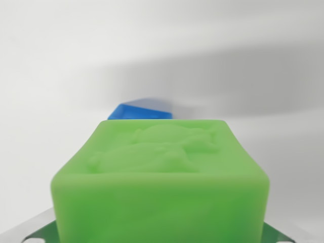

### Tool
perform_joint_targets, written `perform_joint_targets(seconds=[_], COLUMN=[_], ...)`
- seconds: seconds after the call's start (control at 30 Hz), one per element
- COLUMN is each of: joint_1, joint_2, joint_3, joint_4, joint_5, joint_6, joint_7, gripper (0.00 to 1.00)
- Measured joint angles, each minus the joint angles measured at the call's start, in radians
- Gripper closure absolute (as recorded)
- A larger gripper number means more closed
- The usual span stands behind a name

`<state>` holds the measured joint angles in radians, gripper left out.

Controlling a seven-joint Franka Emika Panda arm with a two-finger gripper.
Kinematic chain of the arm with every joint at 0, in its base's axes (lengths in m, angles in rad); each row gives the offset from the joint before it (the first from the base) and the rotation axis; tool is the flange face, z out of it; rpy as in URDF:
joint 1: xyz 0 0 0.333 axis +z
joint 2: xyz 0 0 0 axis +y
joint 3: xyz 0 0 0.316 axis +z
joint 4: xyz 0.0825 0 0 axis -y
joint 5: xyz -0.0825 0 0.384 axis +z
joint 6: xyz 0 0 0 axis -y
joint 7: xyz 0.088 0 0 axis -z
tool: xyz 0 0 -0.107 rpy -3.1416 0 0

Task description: Stack cube

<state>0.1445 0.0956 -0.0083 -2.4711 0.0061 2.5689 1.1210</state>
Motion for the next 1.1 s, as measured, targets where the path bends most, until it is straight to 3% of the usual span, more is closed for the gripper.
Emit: perform_joint_targets(seconds=[0.63, 1.1], joint_1=[0.050, 0.050], joint_2=[-0.047, 0.064], joint_3=[0.012, 0.011], joint_4=[-0.038, -0.043], joint_5=[-0.002, -0.002], joint_6=[-0.009, 0.101], joint_7=[0.168, 0.170], gripper=[1.00, 1.00])
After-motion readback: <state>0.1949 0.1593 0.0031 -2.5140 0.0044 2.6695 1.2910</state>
